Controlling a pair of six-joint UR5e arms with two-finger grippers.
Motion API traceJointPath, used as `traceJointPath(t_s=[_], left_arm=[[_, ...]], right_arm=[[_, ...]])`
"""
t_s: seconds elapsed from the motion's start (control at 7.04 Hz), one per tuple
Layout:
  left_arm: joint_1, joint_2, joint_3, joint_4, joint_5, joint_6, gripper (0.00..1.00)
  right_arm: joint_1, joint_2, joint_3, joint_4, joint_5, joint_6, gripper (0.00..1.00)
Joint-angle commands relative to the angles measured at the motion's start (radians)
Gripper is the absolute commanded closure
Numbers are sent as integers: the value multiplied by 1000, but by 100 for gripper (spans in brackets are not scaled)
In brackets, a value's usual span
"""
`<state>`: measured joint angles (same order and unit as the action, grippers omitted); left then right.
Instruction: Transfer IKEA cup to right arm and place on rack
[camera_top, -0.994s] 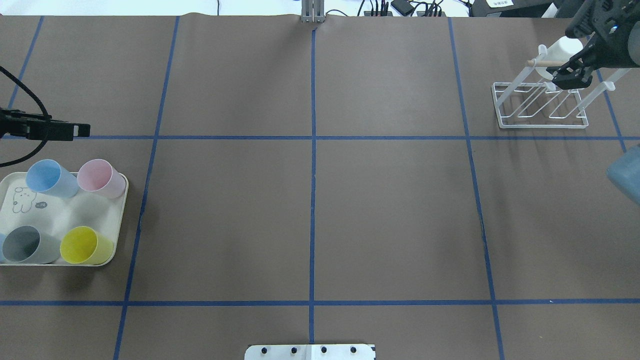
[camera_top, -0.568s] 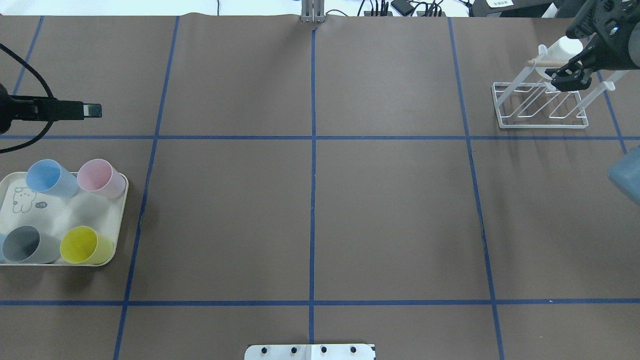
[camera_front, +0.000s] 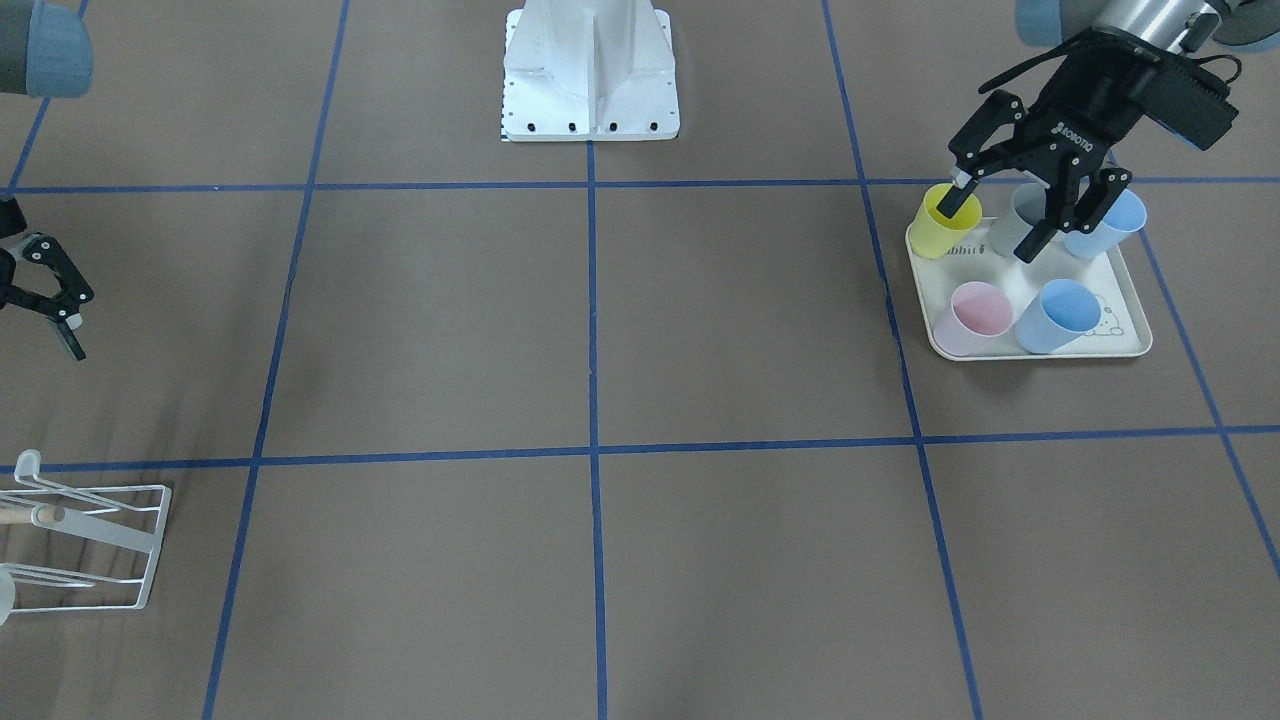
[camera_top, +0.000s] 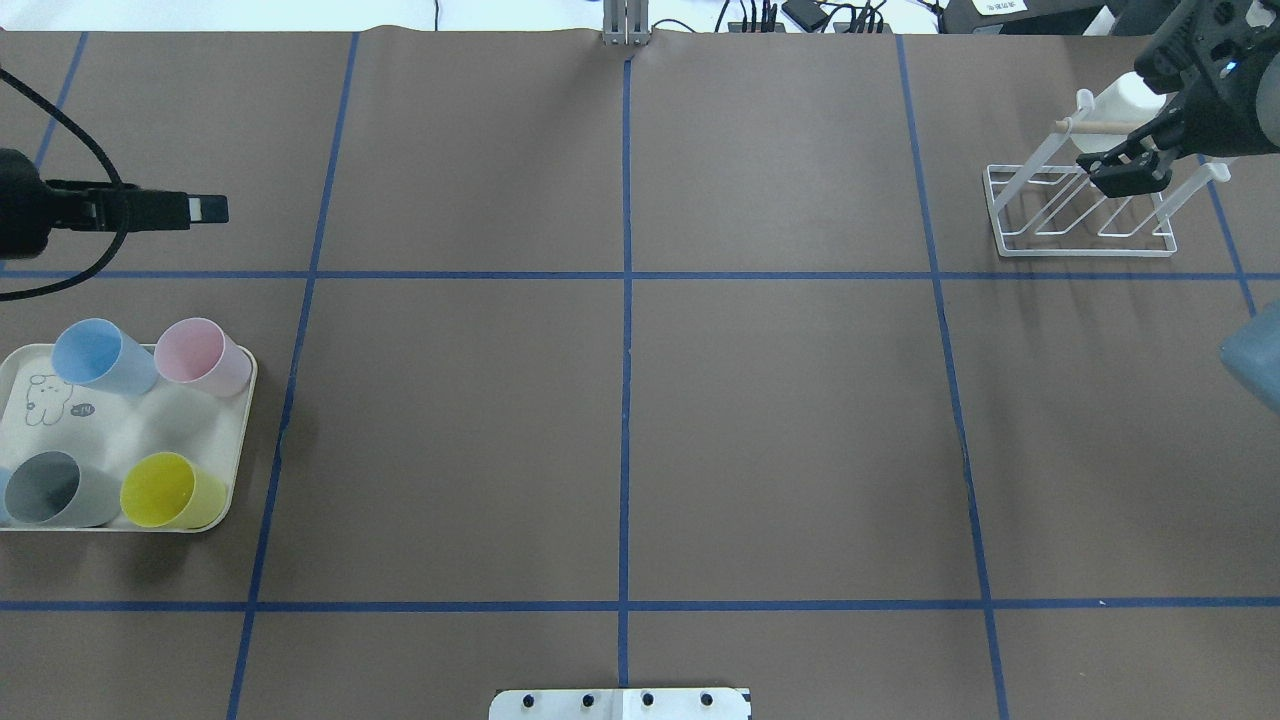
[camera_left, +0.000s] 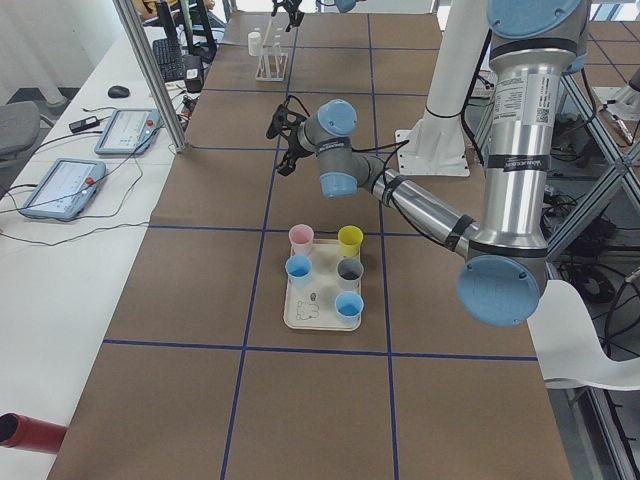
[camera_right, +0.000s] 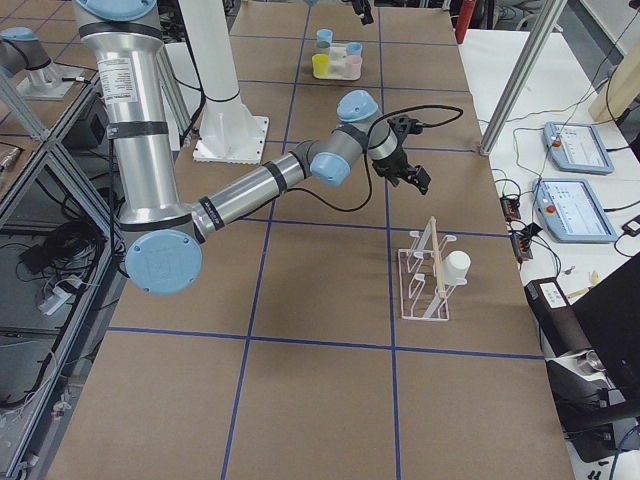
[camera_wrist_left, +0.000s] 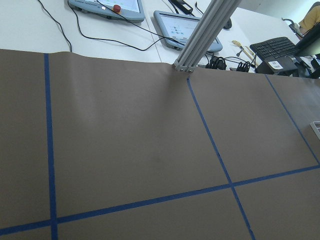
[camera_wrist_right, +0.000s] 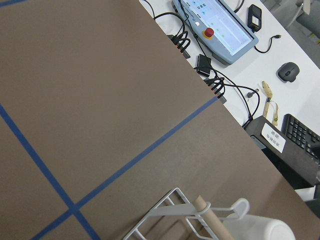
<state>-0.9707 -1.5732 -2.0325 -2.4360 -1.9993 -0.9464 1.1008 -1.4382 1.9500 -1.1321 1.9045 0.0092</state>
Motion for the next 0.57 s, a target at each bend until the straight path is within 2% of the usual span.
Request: traceJointPath(t_s=[0.0, 0.14, 0.28, 0.43], left_arm=[[-8, 106, 71, -3, 1, 352, 0], [-10, 133, 142, -21, 1, 388, 0], [-10, 162, 222, -102, 1, 390, 0], [-11, 183, 339, -255, 2, 390, 0]], right_arm=[[-7, -1, 24, 0, 47, 121, 0], [-13, -1, 24, 2, 57, 155, 0], [-19, -1, 29, 2, 70, 197, 0], [-25, -1, 29, 2, 71, 208, 0]])
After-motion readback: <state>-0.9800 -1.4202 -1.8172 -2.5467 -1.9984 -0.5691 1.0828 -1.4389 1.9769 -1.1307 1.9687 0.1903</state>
